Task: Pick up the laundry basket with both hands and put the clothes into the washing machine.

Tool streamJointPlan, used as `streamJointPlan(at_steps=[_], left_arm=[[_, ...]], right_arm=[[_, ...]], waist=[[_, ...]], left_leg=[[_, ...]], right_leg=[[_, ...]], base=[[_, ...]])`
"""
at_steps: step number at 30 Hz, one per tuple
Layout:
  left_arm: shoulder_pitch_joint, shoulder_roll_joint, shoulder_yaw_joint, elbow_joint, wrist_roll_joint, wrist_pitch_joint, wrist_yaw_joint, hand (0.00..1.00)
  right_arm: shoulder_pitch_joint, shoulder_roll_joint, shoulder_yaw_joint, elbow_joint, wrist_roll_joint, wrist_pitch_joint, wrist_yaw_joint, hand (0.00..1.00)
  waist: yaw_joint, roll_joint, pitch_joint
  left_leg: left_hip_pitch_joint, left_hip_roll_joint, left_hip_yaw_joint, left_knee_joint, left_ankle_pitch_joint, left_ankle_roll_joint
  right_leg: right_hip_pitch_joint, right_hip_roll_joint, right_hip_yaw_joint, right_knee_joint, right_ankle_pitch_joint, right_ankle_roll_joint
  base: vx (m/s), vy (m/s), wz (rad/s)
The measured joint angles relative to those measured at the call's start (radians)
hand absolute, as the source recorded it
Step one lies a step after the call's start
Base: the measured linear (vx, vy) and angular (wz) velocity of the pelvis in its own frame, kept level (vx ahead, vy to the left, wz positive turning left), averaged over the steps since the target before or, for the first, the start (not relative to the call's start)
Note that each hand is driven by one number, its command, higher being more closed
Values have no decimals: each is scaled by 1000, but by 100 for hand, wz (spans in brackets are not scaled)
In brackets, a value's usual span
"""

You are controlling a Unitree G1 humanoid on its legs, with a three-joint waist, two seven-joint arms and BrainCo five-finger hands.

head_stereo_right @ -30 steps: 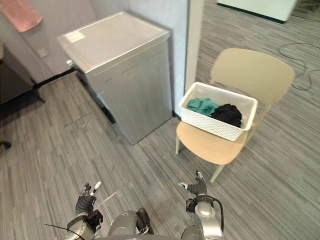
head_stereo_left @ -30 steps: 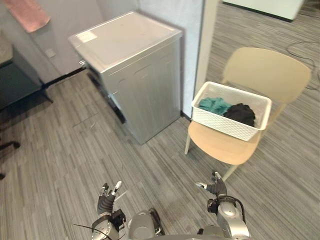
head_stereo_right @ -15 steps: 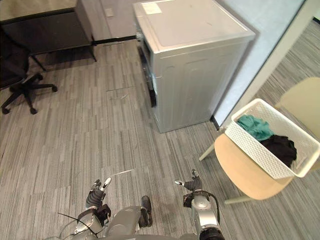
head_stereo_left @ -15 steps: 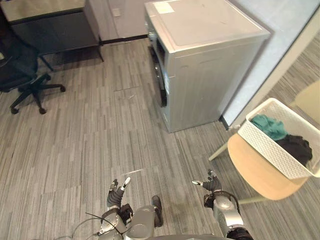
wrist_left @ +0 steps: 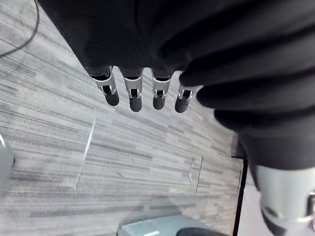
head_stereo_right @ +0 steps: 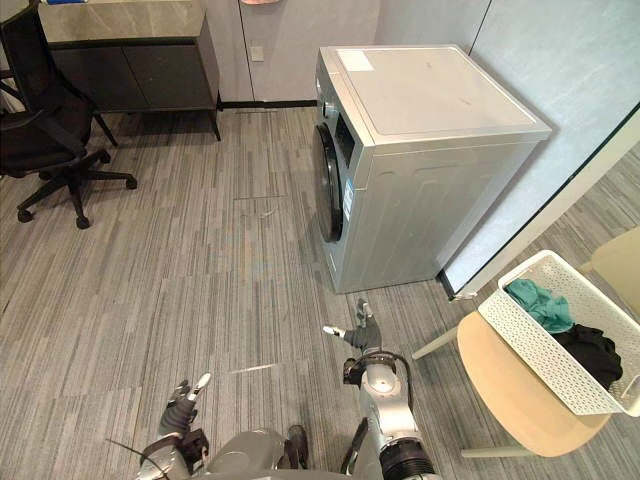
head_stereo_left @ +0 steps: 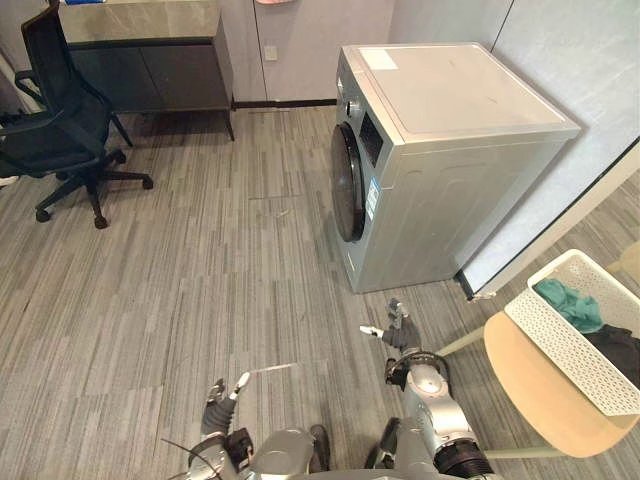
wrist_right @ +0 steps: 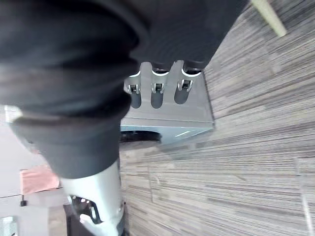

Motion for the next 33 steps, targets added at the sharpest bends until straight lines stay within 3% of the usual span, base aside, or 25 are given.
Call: streamJointPlan(at_steps=[2, 7, 8, 9, 11, 12, 13, 14, 17, 19, 21, 23, 24, 25, 26, 27, 28, 29, 32, 33], left_arm=[[-55, -14, -22, 1, 27, -1, -9, 0], [-71, -21, -26, 4, 65, -3, -19, 0], [-64, -29, -24, 8, 67, -1, -19, 0], [-48, -32, -17, 9, 67, 0, -19, 0], [-27, -39, 7, 10, 68, -2, -19, 0], [-9, -53, 22, 10, 68, 1, -17, 0], [-1, -52, 23, 11, 68, 2, -19, 0], [10, -51, 24, 12, 68, 2, -19, 0], [16, -48, 24, 15, 68, 1, -20, 0], [17, -48, 29, 23, 68, 0, -18, 0], [19, -49, 45, 32, 68, 0, -18, 0], [27, -50, 56, 58, 68, 1, -16, 0], [28, -50, 54, 65, 68, 1, -17, 0], [15, -51, 58, 110, 68, 0, -18, 0], [5, -45, 75, 127, 68, 3, -14, 0], [-3, -34, 110, 131, 66, -1, -1, 0], [3, -30, 114, 127, 65, -18, 6, 0], [4, -44, 105, 135, 65, -17, 6, 0], [-17, -47, 75, 141, 65, -21, 4, 0], [-21, -45, 57, 143, 66, -21, 4, 0]], right_arm=[[45, -1, 4, -27, 0, 0, 2, 0], [119, -5, 11, -30, -1, 10, 5, 0], [150, -4, -1, -43, -2, 12, 5, 0], [188, -4, 1, -62, -3, 14, 6, 0], [208, -6, 5, -67, -5, 15, 8, 0], [217, -10, 5, -68, -13, 15, 9, 0], [218, -13, 5, -68, -14, 15, 9, 0], [219, -17, 8, -70, -16, 15, 10, 0], [220, -15, 2, -63, -50, 16, 8, 0], [223, -12, 4, -44, -52, 18, 11, 0], [209, -7, 17, 3, -54, 28, 26, 0], [205, -10, 44, 60, -75, 30, 36, 0], [206, -12, 46, 66, -82, 30, 42, 0], [178, -41, 65, 106, -90, 33, 49, 0], [172, -38, 71, 122, -89, 40, 50, 0], [165, -25, 99, 131, -90, 44, 56, 0], [148, -21, 120, 134, -90, 40, 60, 0], [126, -20, 117, 144, -90, 31, 67, 0], [104, -8, 102, 169, -91, 29, 71, 0], [111, -7, 103, 171, -92, 29, 74, 0]], waist=[[-1, 5, -7], [-6, -11, -30], [-25, 5, -41], [-43, 25, -61], [-59, 41, -80], [-49, 68, -104], [-49, 78, -107], [-51, 87, -112], [-43, 76, -105], [-22, 69, -100], [-6, 51, -87], [0, 38, -77], [-2, 48, -77], [-4, 88, -69], [-4, 81, -64], [5, 34, -67], [4, 2, -62], [-6, 7, -65], [-29, 13, -67], [-29, -5, -76]], left_leg=[[18, 0, -14, 7, -26, -9], [102, -12, -27, 3, -110, -45], [125, 5, -47, 23, -138, -57], [157, 44, -46, 43, -164, -94], [125, 115, -15, 227, -167, -104], [45, 208, 15, 469, -110, -133], [19, 238, 23, 550, -61, -138], [-43, 287, 33, 702, 97, -144], [-167, 332, 19, 891, 65, -146], [-220, 350, 2, 898, 27, -138], [-258, 363, -30, 844, 17, -135], [-242, 379, -92, 561, 16, -133], [-223, 385, -118, 441, 19, -131], [-135, 390, -158, 151, 58, -290], [-127, 375, -146, 139, 53, -293], [-103, 342, -116, 140, 57, -312], [-111, 282, -237, 182, 52, -288], [-120, 244, -349, 220, 0, -323], [-125, 230, -307, 262, -116, -278], [-115, 212, -279, 280, -139, -259]], right_leg=[[-10, 10, -8, -195, 82, 12], [41, 19, -7, -235, 137, -21], [62, 21, -32, -202, 146, -28], [102, 44, -63, -192, 146, -29], [155, 72, -84, -190, 148, -33], [190, 127, -82, -202, 125, -55], [206, 143, -73, -211, 120, -62], [248, 171, -41, -249, 117, -67], [329, 186, 61, -338, 117, -66], [361, 179, 136, -363, 116, -64], [388, 148, 200, -367, 102, -21], [386, 97, 275, -341, 60, 41], [381, 92, 291, -329, 48, 61], [353, 81, 351, -289, 21, 147], [348, 69, 358, -291, 23, 153], [304, 64, 354, -251, 28, 152], [285, 54, 346, -246, 36, 145], [284, 42, 366, -269, 51, 162], [277, 16, 405, -298, 82, 197], [271, -8, 417, -300, 96, 198]], base=[[230, 36, 17], [345, -82, 0], [468, -152, 31], [611, -180, 37], [542, -148, -2], [425, -105, -55], [656, -100, -100], [543, -39, -102], [470, 28, -93], [327, 171, -108], [262, 286, -98], [164, 402, -87], [219, 719, -109], [176, 545, -82], [204, 557, -106], [130, 222, -78], [168, 279, -106], [141, 299, -87], [65, 291, -51], [23, 227, -53]])
